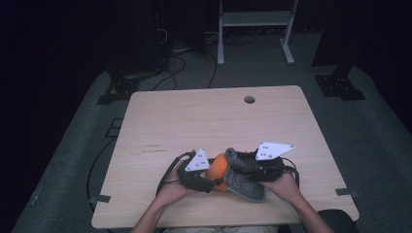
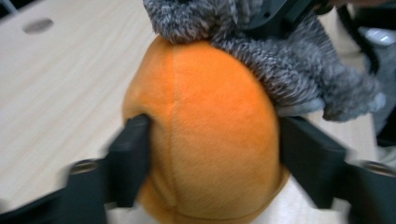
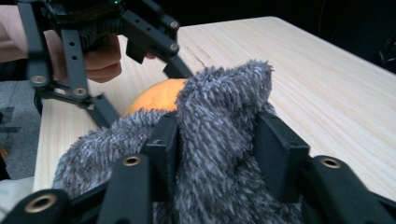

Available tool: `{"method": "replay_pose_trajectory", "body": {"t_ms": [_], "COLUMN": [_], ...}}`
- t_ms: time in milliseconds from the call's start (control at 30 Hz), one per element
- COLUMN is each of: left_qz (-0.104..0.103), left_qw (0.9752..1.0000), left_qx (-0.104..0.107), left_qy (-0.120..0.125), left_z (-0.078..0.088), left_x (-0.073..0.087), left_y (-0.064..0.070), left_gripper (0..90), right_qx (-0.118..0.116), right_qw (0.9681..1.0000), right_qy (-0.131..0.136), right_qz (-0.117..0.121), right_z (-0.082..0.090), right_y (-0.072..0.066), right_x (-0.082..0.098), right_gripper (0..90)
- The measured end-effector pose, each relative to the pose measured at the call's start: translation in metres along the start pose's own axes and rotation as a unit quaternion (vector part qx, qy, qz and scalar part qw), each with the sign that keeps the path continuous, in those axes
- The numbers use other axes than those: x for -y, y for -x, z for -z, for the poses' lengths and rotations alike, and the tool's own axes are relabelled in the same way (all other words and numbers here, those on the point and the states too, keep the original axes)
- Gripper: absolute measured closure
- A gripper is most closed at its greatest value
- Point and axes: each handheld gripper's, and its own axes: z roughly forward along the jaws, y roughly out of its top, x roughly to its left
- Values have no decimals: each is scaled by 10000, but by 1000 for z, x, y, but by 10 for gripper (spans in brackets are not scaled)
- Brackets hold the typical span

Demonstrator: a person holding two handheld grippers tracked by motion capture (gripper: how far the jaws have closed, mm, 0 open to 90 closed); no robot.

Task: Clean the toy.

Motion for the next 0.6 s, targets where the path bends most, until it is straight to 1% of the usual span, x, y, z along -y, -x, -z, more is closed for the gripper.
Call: {"method": "replay_pose_trajectory", "body": {"t_ms": [33,67,100,167,200,233,267,300,333,367,400,433,467,500,533,567,600], "left_qz": [95,163,197,261,304,256,147,90,57,-57,-119,-192,-219,-299,-343,-345,-249], "left_qw": [9999,9998,9997,9996,9995,9996,9996,9997,9996,9995,9995,9993,9993,9991,9990,9991,9995], "left_qx": [51,68,55,44,15,-140,-235,-230,-264,-295,-293,-295,-285,-289,-286,-250,-192], "left_qy": [-54,-74,-108,-111,-92,-21,83,57,79,65,76,95,109,95,55,37,61], "left_z": [-1,-3,-4,-5,-4,-1,2,3,3,4,4,3,3,1,1,1,0], "left_x": [0,0,0,1,1,1,2,2,2,2,2,2,2,1,0,-1,0], "left_y": [-2,-2,-2,-3,-4,-4,-3,-3,-2,-1,0,1,2,4,4,5,4], "left_gripper": [168,127,99,75,81,162,252,299,319,338,350,361,365,365,359,344,301], "right_qx": [62,135,162,180,155,124,131,143,151,273,390,415,354,289,168,-12,-221], "right_qw": [10000,9999,9998,9997,9998,9999,9999,9999,9999,9996,9992,9991,9993,9995,9998,10000,9997], "right_qy": [-59,-85,-116,-116,-103,-87,-82,-49,-29,-50,-102,-122,-107,-108,-79,-3,81], "right_qz": [-14,16,49,86,71,46,57,52,18,14,6,-25,-95,-92,-36,11,65], "right_z": [-1,-3,-3,-4,-3,-2,0,5,9,15,18,20,22,21,19,16,13], "right_y": [-1,-2,-4,-6,-5,-5,-3,-1,1,5,8,10,12,12,8,3,-2], "right_x": [1,1,0,-1,-1,-1,-1,-1,-2,-1,0,1,2,2,0,-2,-4], "right_gripper": [631,685,714,754,762,768,776,784,786,787,787,787,787,787,786,786,785]}}
